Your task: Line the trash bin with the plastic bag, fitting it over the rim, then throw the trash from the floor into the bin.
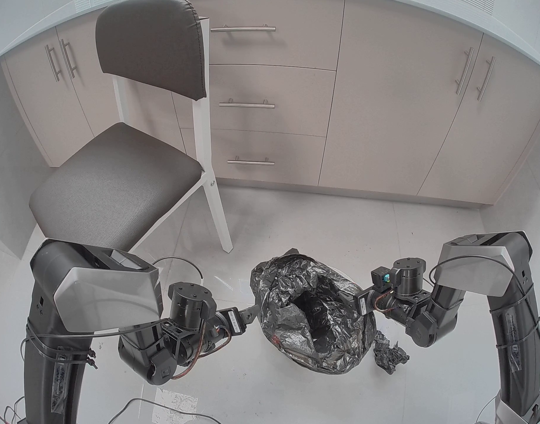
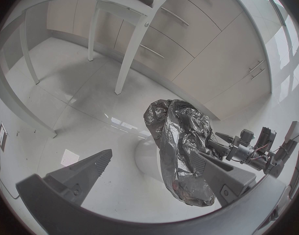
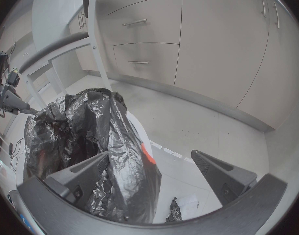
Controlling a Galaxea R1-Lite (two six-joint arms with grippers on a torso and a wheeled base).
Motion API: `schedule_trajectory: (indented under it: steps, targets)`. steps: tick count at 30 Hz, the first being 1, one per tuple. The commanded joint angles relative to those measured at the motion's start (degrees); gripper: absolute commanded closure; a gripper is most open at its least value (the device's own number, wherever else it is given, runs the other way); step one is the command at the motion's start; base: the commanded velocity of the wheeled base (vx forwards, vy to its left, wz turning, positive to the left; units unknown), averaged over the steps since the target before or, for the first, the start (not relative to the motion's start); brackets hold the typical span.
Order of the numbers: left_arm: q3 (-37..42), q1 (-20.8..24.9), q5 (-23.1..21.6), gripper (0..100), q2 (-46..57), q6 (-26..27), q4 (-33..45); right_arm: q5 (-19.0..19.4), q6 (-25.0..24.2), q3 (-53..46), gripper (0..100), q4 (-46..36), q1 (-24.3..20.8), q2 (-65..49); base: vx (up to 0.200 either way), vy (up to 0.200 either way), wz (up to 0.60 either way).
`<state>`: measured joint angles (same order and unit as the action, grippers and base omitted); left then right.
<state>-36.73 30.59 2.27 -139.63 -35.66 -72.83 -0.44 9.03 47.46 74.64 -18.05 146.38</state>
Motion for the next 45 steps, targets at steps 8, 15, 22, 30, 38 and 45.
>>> schedule_trajectory:
  steps: [8, 15, 22, 30, 38, 45]
  targets:
    - [0.3, 0.1, 0.0, 0, -0.6, 0.1, -2.1, -0.4, -0.1, 6.1, 0, -0.6, 1.8, 0.3, 0.000, 0.000, 0.00]
    - [0.3, 0.1, 0.0, 0, -0.6, 0.1, -2.1, -0.4, -0.5, 10.1, 0, -4.4, 2.9, 0.7, 0.000, 0.000, 0.00]
    - [0.3, 0.1, 0.0, 0, -0.6, 0.1, -2.1, -0.4, -1.7, 13.3, 0, -7.4, 3.9, 1.1, 0.000, 0.000, 0.00]
    - [0.3, 0.1, 0.0, 0, -0.6, 0.1, -2.1, -0.2, -4.9, 17.5, 0, -13.5, 4.5, 2.6, 0.000, 0.000, 0.00]
    - [0.3, 0.1, 0.0, 0, -0.6, 0.1, -2.1, -0.1, -5.8, 20.3, 0, -14.7, 4.7, 3.7, 0.000, 0.000, 0.00]
    - [0.3, 0.1, 0.0, 0, -0.6, 0.1, -2.1, 0.0, -6.0, 20.8, 0, -15.2, 4.8, 4.2, 0.000, 0.000, 0.00]
